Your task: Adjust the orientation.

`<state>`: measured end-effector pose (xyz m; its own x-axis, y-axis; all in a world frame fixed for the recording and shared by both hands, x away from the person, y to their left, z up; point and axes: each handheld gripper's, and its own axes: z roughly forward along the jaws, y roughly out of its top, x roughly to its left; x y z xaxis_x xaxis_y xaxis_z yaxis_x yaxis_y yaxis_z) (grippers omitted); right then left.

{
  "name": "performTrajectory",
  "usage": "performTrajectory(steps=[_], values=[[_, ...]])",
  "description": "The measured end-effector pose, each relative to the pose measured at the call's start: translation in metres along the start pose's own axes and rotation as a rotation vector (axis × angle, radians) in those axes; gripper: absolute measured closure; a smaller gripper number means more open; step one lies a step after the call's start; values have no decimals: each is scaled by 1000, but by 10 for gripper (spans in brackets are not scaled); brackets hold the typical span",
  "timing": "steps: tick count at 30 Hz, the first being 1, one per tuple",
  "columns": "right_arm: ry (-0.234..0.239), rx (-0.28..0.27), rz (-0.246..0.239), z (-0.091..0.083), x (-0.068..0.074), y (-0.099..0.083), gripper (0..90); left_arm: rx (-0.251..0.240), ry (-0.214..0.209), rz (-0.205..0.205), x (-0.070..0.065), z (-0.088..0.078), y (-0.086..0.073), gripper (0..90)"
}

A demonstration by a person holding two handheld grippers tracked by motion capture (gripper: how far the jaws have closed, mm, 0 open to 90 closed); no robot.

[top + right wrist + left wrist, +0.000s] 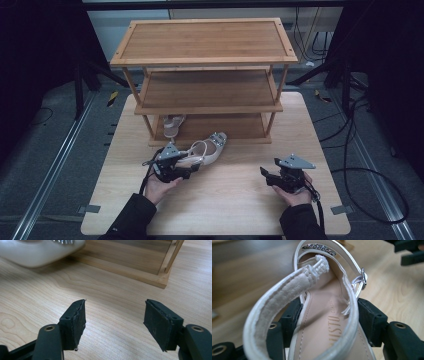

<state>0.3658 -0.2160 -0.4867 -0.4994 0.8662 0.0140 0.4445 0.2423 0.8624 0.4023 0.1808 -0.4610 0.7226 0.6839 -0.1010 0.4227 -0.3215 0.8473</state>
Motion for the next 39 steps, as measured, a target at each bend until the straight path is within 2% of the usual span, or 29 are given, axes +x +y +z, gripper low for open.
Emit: performTrajectory(steps=[1, 3, 4, 5, 7, 8, 9, 10, 12, 18, 21, 25, 29, 31, 35, 38, 39], values=[[1, 0, 4, 0, 0, 0, 339, -10, 26, -11, 3, -2, 3, 409], [-1, -3, 0, 0, 0, 0, 340, -30, 51, -48, 10, -3, 5, 409], [-1, -3, 0, 0, 0, 0, 340, -30, 51, -48, 10, -3, 5, 409], [-3, 1, -1, 1, 0, 0, 341, -18, 101, -53, 15, -1, 9, 408], [0, 3, -2, 1, 1, 0, 341, -18, 132, -76, 19, 3, 12, 409], [0, 3, -2, 1, 1, 0, 341, -18, 132, -76, 19, 3, 12, 409], [3, 2, 1, 1, 1, 1, 341, -17, 161, -93, 23, 9, 15, 409], [3, 2, 1, 1, 1, 1, 341, -17, 161, -93, 23, 9, 15, 409], [2, 0, -1, 1, 1, 0, 342, -7, 199, -103, 27, 19, 20, 408], [6, 2, -1, 1, 1, 0, 343, -5, 248, -130, 30, 38, 28, 408], [5, 0, -2, 1, 1, 0, 343, -16, 260, -146, 31, 42, 28, 408], [6, -3, -2, 0, 0, 0, 344, -8, 312, -174, 36, 52, 24, 408], [8, -3, -2, 0, 1, 0, 344, -22, 313, -197, 38, 60, 22, 408], [8, -4, -2, 0, 0, 0, 344, -11, 320, -183, 38, 62, 22, 408], [8, -7, -2, -1, 0, 0, 346, -12, 328, -181, 37, 66, 21, 406], [8, -5, -6, 0, 1, 0, 346, -16, 332, -185, 38, 67, 21, 397], [8, -2, -4, 0, 1, 0, 346, -19, 330, -201, 39, 67, 20, 391]])
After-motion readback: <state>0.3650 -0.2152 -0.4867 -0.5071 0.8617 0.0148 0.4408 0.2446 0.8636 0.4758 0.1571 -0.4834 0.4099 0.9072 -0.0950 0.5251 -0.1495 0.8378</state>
